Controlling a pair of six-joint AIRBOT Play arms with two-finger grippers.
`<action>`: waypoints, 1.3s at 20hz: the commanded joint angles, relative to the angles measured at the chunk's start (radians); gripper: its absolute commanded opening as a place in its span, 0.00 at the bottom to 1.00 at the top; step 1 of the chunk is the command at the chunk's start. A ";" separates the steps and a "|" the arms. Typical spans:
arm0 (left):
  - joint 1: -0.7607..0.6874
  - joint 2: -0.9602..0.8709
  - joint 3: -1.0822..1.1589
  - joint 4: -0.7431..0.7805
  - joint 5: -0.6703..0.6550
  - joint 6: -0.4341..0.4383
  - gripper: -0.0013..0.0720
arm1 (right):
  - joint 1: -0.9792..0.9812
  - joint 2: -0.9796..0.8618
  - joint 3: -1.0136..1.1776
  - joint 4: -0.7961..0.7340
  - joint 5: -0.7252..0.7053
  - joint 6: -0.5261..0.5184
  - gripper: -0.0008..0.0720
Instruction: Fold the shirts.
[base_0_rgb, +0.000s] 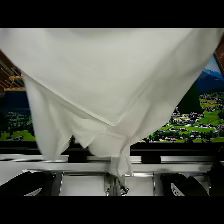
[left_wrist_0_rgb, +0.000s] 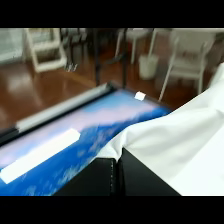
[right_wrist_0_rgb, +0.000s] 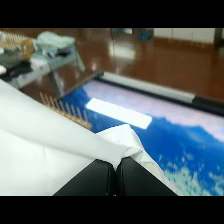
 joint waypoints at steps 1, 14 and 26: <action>0.001 -0.027 -0.100 0.119 -0.124 -0.078 0.06 | 0.000 -0.066 -0.035 -0.027 -0.360 0.107 0.08; -0.002 -0.564 -0.410 -0.018 -0.112 -0.179 0.31 | -0.001 -0.468 -0.473 -0.247 -0.075 0.146 0.08; 0.560 -0.455 -0.450 -0.071 -0.283 -0.168 0.87 | 0.000 -0.517 -0.473 -0.388 -0.133 0.146 0.08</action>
